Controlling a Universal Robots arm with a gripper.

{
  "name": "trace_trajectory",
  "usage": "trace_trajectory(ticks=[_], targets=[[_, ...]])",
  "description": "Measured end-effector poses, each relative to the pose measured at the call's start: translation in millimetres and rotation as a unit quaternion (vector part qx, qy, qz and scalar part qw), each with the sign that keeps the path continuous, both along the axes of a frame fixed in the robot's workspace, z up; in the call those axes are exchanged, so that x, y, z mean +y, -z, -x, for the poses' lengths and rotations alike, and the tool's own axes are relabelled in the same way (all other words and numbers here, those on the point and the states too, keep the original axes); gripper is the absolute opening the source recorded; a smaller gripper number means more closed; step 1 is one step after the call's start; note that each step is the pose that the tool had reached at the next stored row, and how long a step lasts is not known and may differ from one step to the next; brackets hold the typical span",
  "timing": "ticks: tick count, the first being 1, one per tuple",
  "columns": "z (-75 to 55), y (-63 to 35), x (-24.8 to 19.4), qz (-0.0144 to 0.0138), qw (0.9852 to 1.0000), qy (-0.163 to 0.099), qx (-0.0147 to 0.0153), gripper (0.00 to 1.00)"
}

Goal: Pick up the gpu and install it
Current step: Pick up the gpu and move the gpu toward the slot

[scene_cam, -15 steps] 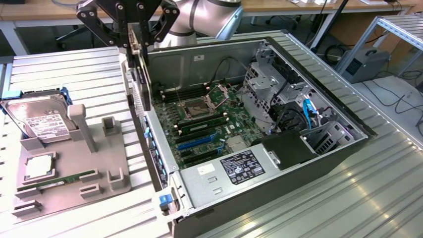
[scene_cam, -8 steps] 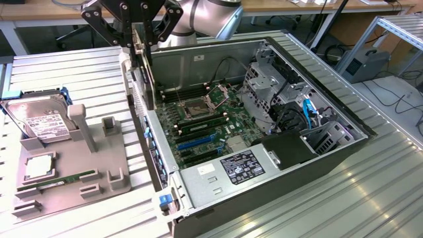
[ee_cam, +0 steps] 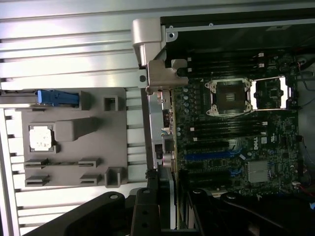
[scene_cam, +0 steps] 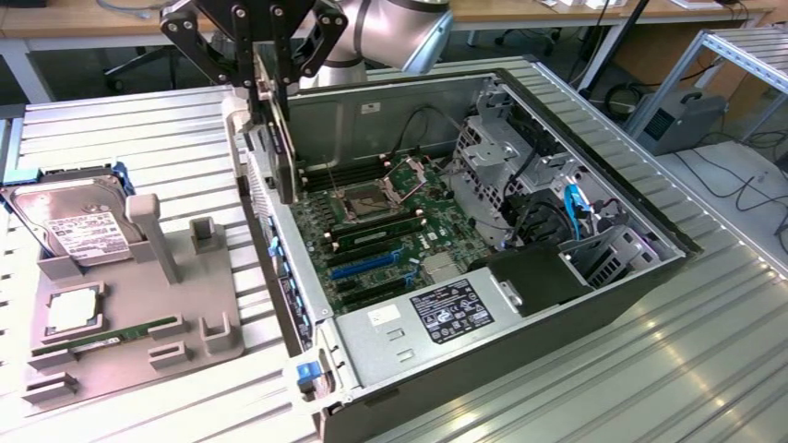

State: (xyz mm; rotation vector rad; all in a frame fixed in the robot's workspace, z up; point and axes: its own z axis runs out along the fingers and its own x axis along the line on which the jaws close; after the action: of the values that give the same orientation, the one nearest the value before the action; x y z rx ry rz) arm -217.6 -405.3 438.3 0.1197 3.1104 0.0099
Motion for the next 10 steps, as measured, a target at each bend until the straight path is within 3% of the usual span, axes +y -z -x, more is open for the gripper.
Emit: trace_trajectory(ticks=[10], targets=[[-6.4, 0.0, 0.0, 0.0003, 1.0000, 0.000, 0.0000, 0.27]])
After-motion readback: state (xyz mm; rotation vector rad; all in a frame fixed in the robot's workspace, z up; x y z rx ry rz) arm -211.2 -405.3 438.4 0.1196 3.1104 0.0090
